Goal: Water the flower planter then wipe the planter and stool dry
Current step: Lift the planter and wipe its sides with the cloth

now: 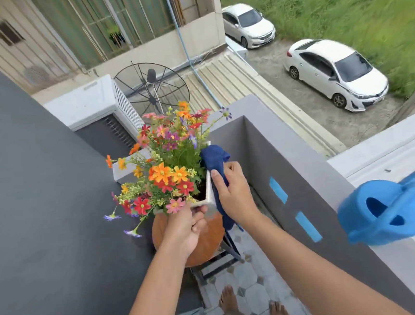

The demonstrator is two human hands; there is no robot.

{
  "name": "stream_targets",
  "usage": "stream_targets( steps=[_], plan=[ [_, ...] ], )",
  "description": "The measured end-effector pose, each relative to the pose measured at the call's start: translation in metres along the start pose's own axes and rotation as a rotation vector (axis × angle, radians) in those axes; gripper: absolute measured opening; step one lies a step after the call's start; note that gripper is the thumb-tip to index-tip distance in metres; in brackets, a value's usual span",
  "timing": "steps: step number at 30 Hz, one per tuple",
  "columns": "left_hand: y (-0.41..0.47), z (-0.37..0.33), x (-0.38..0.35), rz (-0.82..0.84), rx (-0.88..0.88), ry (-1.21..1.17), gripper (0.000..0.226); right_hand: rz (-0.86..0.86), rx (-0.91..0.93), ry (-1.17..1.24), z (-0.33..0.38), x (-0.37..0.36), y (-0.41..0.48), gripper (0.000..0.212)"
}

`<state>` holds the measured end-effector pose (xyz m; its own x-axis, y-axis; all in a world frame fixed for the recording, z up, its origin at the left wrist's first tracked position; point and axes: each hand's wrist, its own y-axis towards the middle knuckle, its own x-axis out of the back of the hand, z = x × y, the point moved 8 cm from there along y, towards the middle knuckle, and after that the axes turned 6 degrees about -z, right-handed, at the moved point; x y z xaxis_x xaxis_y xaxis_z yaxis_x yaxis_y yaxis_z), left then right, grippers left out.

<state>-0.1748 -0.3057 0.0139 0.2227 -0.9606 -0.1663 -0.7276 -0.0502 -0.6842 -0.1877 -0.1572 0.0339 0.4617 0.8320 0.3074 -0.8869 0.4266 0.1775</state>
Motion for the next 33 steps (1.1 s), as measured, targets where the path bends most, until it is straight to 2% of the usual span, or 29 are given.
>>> stream_targets(
  steps=[4,7,9,12,16,20,23,25,28,33],
  plan=[
    [-0.035,-0.013,-0.007,0.055,-0.032,-0.027,0.02,-0.15,-0.055,-0.084,-0.003,0.029,0.038,0.028],
    [-0.052,-0.028,-0.013,0.065,-0.101,0.032,0.019,-0.153,-0.214,-0.087,-0.013,0.044,0.041,0.029],
    [-0.057,-0.035,-0.017,0.06,-0.141,0.03,0.02,-0.133,-0.233,-0.055,-0.01,0.047,0.032,0.028],
    [-0.057,-0.044,-0.022,0.062,-0.18,-0.007,0.016,-0.092,-0.132,-0.028,0.012,0.044,0.009,0.033],
    [-0.055,-0.05,-0.022,0.012,-0.254,0.066,0.019,-0.112,0.011,0.029,0.054,0.055,-0.013,0.047],
    [-0.062,-0.044,-0.03,0.052,-0.261,0.033,0.026,-0.162,0.049,0.176,0.084,0.071,-0.014,0.046],
    [-0.068,-0.048,-0.039,0.077,-0.271,0.065,0.026,-0.207,0.065,0.18,0.094,0.082,0.004,0.042],
    [-0.073,-0.05,-0.041,0.098,-0.256,0.088,0.021,-0.236,0.044,0.107,0.086,0.088,0.026,0.038],
    [-0.08,-0.05,-0.041,0.124,-0.219,0.075,0.024,-0.234,-0.081,-0.022,0.052,0.091,0.055,0.023],
    [-0.079,-0.053,-0.043,0.134,-0.201,-0.014,0.022,-0.16,-0.171,-0.089,0.018,0.081,0.045,0.033]
  ],
)
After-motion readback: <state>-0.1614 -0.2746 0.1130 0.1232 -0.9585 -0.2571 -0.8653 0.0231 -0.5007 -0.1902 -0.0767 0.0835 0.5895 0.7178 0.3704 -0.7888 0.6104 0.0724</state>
